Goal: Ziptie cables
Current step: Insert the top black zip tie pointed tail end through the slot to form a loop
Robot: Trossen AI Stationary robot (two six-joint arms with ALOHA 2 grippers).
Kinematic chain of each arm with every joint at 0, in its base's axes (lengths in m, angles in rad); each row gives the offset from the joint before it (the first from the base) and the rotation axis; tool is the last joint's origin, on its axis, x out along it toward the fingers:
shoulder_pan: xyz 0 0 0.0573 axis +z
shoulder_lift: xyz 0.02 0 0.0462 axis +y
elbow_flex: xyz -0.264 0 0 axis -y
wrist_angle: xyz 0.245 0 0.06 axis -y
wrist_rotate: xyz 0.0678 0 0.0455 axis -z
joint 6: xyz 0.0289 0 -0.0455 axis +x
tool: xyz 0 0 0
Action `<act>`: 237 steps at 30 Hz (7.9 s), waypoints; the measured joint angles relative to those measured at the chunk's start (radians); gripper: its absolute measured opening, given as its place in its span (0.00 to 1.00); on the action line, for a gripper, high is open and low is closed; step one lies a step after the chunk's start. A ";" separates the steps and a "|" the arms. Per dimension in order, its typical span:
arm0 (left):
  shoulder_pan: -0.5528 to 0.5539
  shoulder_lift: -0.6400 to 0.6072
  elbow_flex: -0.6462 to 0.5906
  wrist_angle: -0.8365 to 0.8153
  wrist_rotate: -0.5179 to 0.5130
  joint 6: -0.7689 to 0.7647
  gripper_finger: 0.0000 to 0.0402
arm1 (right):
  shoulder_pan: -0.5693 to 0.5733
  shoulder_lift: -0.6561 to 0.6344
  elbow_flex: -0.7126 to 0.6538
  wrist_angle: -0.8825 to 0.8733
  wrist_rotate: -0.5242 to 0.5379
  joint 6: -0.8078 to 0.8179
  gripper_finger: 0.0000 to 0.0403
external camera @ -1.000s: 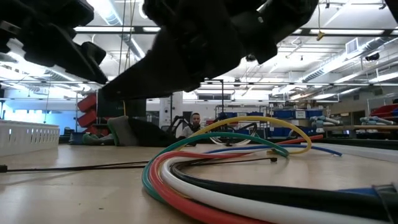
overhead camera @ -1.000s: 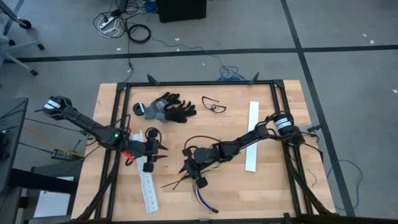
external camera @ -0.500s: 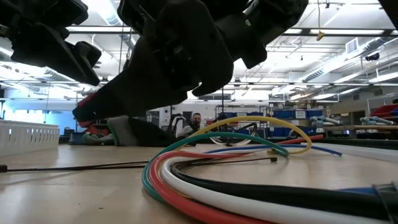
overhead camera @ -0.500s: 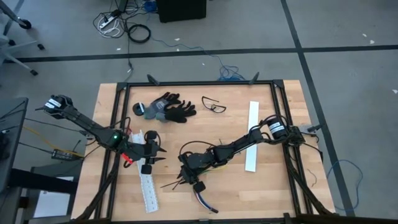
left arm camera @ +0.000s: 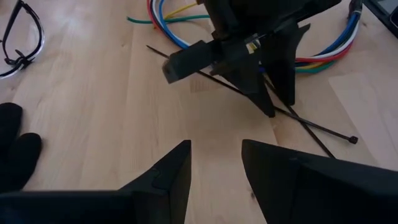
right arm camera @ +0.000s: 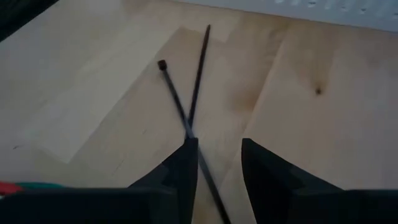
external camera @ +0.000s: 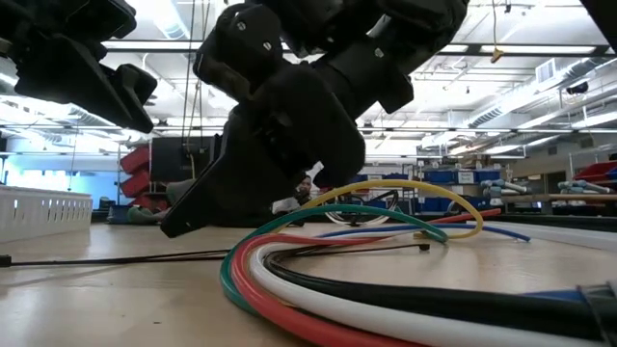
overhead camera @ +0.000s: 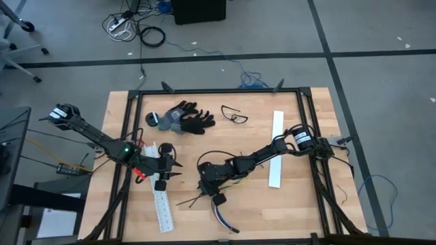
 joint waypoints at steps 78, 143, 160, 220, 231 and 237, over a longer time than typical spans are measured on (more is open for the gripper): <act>-0.130 0.500 0.096 0.362 0.194 -0.223 0.34 | 0.046 -0.109 -0.001 -0.187 0.451 0.168 0.08; -0.158 0.096 0.150 -0.175 -0.218 -0.111 0.34 | 0.047 0.227 0.327 -0.160 0.031 0.059 0.03; -0.158 0.097 0.150 -0.169 -0.229 -0.108 0.34 | 0.073 -0.015 0.321 -0.394 0.266 -0.046 0.00; -0.155 0.096 0.151 -0.185 -0.318 -0.073 0.34 | -0.016 0.222 0.296 -0.101 0.006 0.151 0.21; -0.155 0.096 0.151 -0.203 -0.321 -0.082 0.34 | -0.005 0.135 0.287 -0.230 0.090 0.062 0.00; -0.155 0.097 0.151 -0.203 -0.320 -0.095 0.34 | 0.007 -0.005 0.289 -0.296 0.229 -0.025 0.00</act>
